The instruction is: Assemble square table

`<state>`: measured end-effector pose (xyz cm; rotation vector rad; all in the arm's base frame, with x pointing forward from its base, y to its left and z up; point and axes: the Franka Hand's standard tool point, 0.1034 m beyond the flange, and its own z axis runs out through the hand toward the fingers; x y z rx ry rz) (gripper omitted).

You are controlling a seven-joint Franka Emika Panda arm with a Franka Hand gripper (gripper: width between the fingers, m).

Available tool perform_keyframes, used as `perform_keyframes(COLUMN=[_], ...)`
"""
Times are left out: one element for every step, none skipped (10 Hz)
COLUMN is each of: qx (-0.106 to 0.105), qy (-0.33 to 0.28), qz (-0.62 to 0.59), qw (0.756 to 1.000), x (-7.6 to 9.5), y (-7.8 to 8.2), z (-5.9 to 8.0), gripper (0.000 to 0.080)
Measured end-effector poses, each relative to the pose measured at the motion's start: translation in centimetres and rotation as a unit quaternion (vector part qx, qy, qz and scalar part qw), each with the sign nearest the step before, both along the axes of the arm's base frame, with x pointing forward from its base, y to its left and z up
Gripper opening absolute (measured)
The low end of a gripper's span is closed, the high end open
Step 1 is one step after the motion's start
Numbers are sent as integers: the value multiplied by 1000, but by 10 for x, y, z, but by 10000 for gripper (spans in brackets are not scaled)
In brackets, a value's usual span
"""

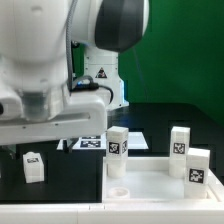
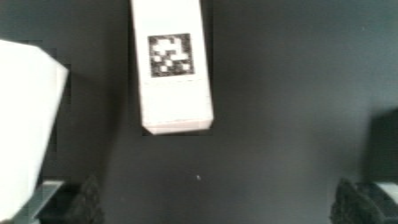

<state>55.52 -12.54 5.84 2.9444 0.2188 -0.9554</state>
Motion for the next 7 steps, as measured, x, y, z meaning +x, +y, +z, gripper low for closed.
perform_keyframes(qx=[-11, -12, -14, -13, -14, -18, -24], qy=[53, 78, 102, 126, 146, 179, 174], qz=[-5, -4, -6, -1, 7, 4, -1], qw=[999, 997, 995, 992, 989, 984, 984], x=[0, 2, -2, -6, -10, -16, -8], y=[3, 4, 4, 1, -8, -13, -18], z=[-1, -4, -5, -9, -12, -7, 2], gripper=[648, 648, 648, 648, 648, 648, 648])
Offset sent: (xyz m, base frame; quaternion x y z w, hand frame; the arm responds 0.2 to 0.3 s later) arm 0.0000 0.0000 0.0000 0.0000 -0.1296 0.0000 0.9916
